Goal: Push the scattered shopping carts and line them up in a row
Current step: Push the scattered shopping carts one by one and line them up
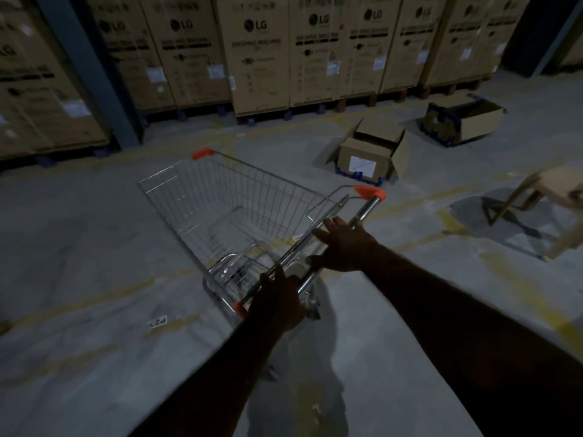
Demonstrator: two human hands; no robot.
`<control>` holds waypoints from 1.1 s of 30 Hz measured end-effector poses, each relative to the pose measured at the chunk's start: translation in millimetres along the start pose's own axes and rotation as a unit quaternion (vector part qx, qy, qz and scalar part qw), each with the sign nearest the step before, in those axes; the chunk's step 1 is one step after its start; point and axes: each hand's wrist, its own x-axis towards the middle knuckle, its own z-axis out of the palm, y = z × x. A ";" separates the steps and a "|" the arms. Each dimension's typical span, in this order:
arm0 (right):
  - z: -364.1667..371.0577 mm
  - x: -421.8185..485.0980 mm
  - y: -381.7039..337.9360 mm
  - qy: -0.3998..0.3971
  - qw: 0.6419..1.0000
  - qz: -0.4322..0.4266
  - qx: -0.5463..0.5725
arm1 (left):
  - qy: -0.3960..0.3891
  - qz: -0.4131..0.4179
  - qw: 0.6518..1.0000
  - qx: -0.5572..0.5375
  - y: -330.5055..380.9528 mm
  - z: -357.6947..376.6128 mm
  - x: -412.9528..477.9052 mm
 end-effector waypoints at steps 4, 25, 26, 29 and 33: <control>1.9 9.0 -26.7 -0.017 0.999 -0.006 -0.035 | 0.005 0.050 0.999 -0.007 -50.7 -5.6 -3.1; -13.7 -64.9 -152.4 -0.178 0.959 0.212 0.067 | 0.005 0.170 0.978 0.124 -159.7 -25.7 -27.7; -12.4 -73.0 -153.2 -0.179 0.955 0.222 0.082 | 0.009 0.178 0.976 0.124 -158.4 -25.1 -28.3; -3.0 -97.0 -152.3 -0.169 0.946 0.251 0.117 | -0.011 0.181 0.978 0.104 -147.7 -28.1 -33.6; 7.3 -134.7 -150.3 -0.153 0.934 0.283 0.157 | 0.051 0.268 0.953 0.130 -134.2 -16.3 -37.5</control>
